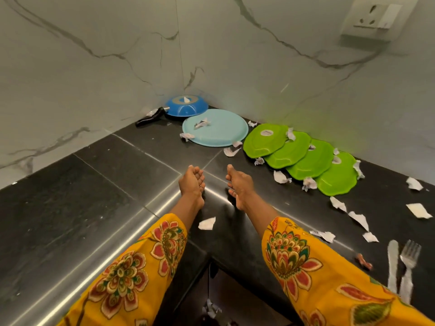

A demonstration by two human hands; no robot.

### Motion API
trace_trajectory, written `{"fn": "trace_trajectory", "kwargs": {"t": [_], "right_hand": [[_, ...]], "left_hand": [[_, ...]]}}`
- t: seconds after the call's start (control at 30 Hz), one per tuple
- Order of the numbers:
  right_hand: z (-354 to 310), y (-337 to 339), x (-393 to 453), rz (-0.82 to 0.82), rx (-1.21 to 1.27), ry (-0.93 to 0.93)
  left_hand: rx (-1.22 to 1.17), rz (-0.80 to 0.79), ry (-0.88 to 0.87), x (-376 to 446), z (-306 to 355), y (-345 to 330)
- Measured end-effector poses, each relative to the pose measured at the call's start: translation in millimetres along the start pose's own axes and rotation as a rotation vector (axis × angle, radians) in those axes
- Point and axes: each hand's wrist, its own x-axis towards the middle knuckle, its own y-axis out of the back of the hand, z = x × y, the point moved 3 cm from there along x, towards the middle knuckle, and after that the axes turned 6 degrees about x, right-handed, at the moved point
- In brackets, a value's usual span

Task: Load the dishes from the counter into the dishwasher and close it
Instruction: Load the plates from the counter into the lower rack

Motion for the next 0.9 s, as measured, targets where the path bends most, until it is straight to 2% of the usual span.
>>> {"fn": "trace_trajectory", "kwargs": {"t": [0.2,0.37,0.73,0.9], "right_hand": [[-12,-32,67,-0.027,0.023,-0.022],[-21,-50,118,-0.053,0.062,-0.006],[-46,-65,175,0.108,0.003,0.118],[-46,-67,178,0.176,0.035,0.127]], "left_hand": [[0.004,0.014,0.045,60,17,-27],[-0.017,-0.042,0.106,96,27,-52],[-0.13,0.02,0.007,150,46,-92],[-0.251,0.019,0.049,161,55,-102]]}}
